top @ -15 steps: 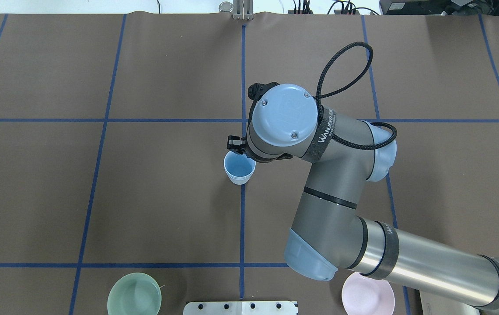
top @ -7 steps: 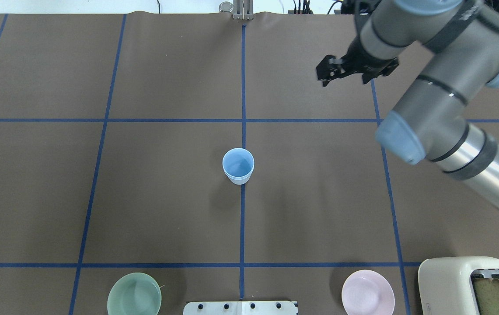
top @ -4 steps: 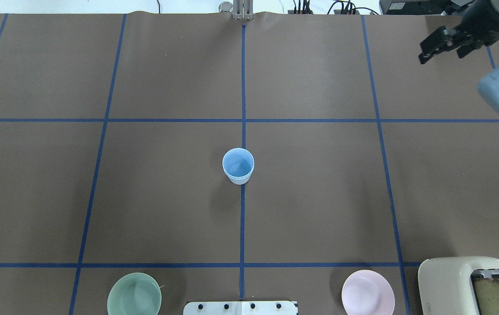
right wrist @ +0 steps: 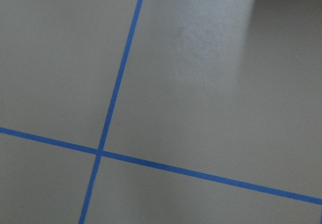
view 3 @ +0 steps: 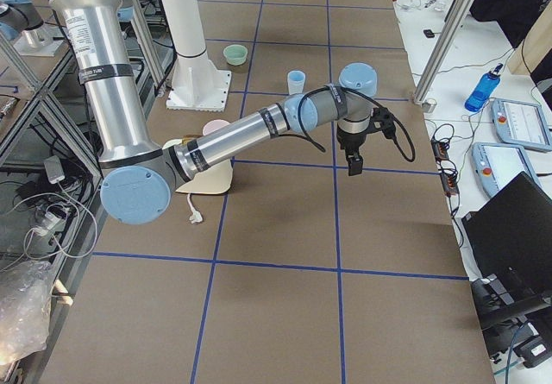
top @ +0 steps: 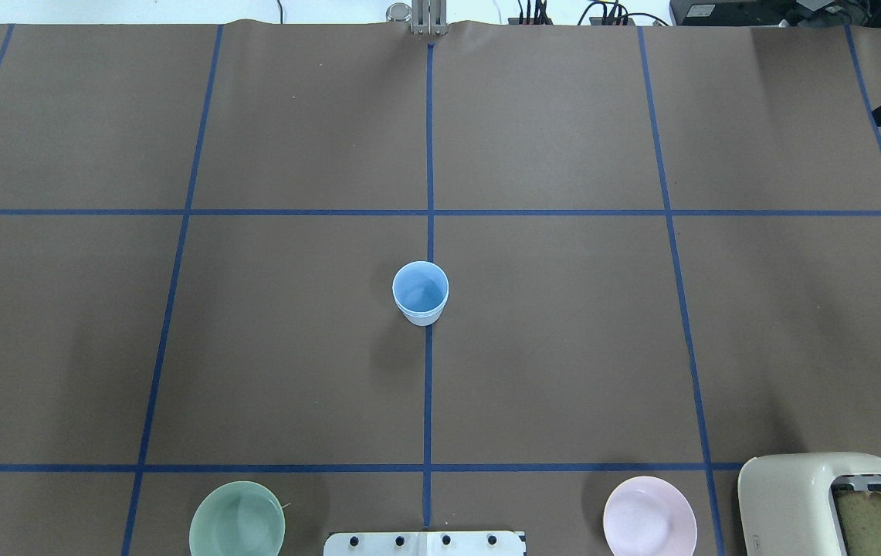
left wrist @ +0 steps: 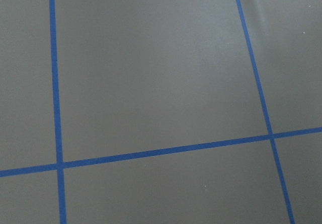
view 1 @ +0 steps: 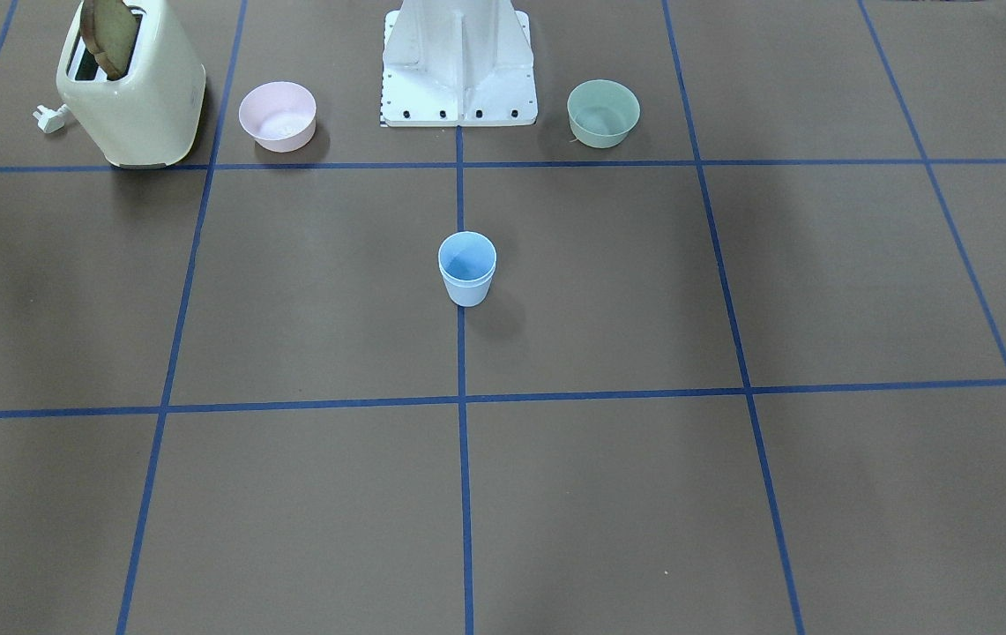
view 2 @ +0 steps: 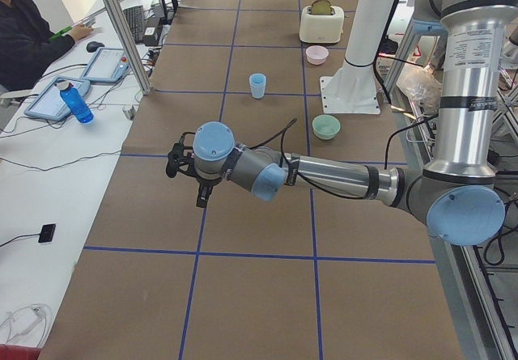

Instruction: Stack blue cups with both arms

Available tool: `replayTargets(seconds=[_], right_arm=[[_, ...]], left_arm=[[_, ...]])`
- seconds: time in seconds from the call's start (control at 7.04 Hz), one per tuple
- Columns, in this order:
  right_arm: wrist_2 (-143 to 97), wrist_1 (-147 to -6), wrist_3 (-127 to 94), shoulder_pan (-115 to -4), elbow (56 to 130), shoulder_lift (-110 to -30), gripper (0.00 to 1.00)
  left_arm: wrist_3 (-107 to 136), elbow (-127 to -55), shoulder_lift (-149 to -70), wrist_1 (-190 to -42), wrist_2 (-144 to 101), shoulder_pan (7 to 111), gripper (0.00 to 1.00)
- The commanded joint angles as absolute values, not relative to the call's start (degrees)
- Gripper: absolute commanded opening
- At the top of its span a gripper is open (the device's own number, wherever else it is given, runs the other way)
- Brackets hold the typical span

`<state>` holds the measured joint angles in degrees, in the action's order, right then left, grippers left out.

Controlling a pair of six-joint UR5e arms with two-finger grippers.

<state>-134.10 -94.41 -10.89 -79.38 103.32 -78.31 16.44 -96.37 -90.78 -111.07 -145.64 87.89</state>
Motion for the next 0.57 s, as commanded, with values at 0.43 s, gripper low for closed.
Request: replayTargets(seconds=[0.43], right_arm=[[-133.9, -94.3, -5.0, -83.1, 102.8, -82.9, 1.0]], left_arm=[[9.3, -94.5, -85.8, -111.3, -146.2, 90.0, 0.98]])
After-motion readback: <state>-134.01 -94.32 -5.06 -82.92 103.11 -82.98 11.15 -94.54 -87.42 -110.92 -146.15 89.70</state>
